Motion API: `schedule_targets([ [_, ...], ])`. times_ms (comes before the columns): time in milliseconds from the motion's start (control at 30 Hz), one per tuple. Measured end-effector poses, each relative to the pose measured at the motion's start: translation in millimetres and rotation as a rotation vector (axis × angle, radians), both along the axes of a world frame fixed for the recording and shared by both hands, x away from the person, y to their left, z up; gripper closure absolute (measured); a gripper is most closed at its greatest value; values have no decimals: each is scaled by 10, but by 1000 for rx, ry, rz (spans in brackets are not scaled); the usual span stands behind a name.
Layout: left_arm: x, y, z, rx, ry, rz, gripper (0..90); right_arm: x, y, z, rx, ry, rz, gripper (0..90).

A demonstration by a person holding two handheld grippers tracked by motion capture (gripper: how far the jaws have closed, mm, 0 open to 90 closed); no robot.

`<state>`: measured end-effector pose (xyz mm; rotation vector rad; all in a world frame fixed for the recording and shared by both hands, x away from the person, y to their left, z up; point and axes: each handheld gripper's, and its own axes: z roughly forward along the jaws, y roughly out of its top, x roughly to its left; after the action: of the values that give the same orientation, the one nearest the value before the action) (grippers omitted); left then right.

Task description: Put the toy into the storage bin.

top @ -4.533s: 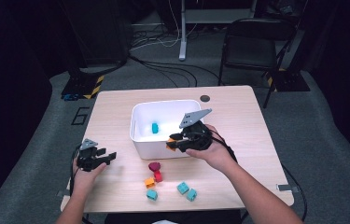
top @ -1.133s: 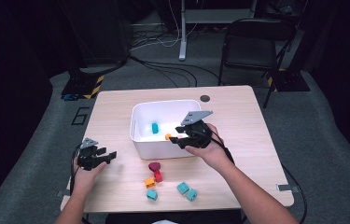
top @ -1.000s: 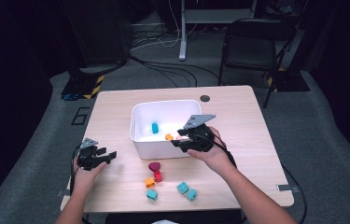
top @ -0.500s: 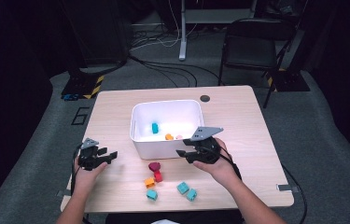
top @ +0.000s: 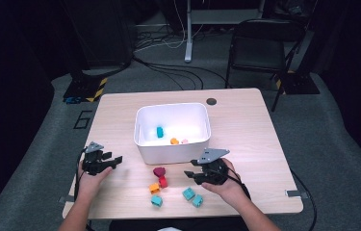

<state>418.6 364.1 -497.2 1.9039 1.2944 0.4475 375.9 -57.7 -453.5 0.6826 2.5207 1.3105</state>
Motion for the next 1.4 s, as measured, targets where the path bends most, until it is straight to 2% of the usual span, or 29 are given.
schedule_targets([
  [133, 13, -24, 1, 1, -3, -4, 411, -47, 6, -78, -1, 8, 6, 508],
  [333, 47, -52, 6, 2, -11, -7, 410, -117, 33, -214, -32, 18, 10, 494],
  [533, 87, -55, 3, -2, -4, -11, 410, -155, 57, -306, -36, 36, 17, 488],
  [600, 96, -56, -4, -8, -15, -7, 410, -163, 65, -323, -40, 43, 17, 488],
  [767, 136, -48, 13, -3, -4, -11, 410, -212, 110, -416, -69, 63, 42, 485],
  [800, 141, -50, 12, -10, -7, -10, 410, -211, 113, -427, -80, 54, 59, 484],
  [967, 166, -73, 7, -10, -7, -18, 410, -244, 156, -478, -99, 77, 80, 480],
  [1133, 192, -96, 9, -5, -9, -25, 410, -230, 148, -523, -108, 109, 78, 479],
  [1267, 197, -97, 11, -4, -5, -27, 410, -215, 136, -551, -118, 140, 67, 504],
  [1400, 192, -95, 12, -1, -6, -28, 409, -199, 138, -551, -122, 148, 77, 572],
])
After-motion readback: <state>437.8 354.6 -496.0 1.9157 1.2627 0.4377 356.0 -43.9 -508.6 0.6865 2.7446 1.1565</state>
